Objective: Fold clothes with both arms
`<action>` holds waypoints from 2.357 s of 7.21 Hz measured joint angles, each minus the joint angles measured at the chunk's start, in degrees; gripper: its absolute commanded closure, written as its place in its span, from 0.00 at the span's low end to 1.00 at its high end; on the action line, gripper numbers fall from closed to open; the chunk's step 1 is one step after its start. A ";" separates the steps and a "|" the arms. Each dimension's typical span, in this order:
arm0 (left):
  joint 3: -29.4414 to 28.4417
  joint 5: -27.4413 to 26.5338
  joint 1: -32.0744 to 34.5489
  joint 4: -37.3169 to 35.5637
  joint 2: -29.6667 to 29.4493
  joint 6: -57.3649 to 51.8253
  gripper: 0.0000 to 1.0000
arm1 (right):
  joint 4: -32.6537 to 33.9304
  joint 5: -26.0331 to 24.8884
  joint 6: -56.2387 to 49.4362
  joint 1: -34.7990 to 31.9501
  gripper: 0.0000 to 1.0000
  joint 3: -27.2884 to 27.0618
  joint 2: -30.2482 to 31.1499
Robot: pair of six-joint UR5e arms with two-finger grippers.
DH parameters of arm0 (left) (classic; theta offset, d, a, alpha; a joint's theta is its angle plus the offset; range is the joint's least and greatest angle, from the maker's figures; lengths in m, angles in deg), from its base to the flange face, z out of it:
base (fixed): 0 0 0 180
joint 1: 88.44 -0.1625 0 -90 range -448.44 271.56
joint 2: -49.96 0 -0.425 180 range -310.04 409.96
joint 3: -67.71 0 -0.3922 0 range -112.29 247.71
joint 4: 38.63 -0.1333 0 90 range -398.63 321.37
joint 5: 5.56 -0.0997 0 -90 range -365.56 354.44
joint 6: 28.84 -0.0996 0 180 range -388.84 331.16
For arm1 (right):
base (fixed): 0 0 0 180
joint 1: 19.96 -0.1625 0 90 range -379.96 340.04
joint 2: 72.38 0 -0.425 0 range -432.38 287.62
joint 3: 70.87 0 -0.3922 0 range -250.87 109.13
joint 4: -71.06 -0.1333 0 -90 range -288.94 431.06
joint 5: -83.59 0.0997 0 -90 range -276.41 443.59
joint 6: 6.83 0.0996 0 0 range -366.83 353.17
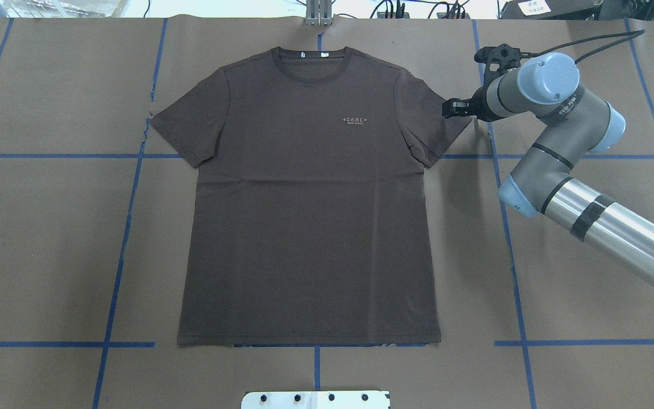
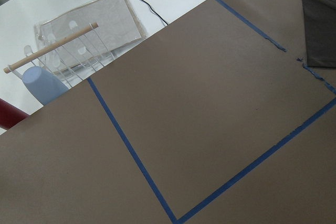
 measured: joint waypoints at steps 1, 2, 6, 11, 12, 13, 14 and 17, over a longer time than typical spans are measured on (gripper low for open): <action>0.04 0.02 0.00 0.02 0.00 -0.02 0.00 | 0.00 -0.01 0.00 0.04 0.43 0.02 0.08; 0.06 0.06 0.00 0.04 0.00 -0.06 0.00 | 0.00 -0.02 0.00 0.07 0.83 0.03 0.10; 0.08 0.09 0.00 0.08 0.00 -0.09 0.00 | 0.10 0.02 0.06 0.12 1.00 -0.07 -0.06; 0.05 0.09 0.00 0.09 0.00 -0.13 0.00 | 5.80 -0.50 1.10 0.17 1.00 -2.74 -3.36; 0.04 0.09 0.00 0.09 0.00 -0.11 0.00 | 8.08 -1.55 1.98 0.52 1.00 -3.09 -4.93; 0.02 0.09 0.00 0.09 0.00 -0.10 0.00 | 10.56 -3.23 4.48 1.65 1.00 -3.21 -7.22; 0.02 0.09 0.00 0.09 0.00 -0.07 0.00 | 12.63 -5.94 7.65 3.52 1.00 -3.14 -9.72; 0.15 0.09 0.00 0.09 0.00 0.00 0.00 | 14.54 -13.28 12.68 8.76 0.01 -2.02 -14.05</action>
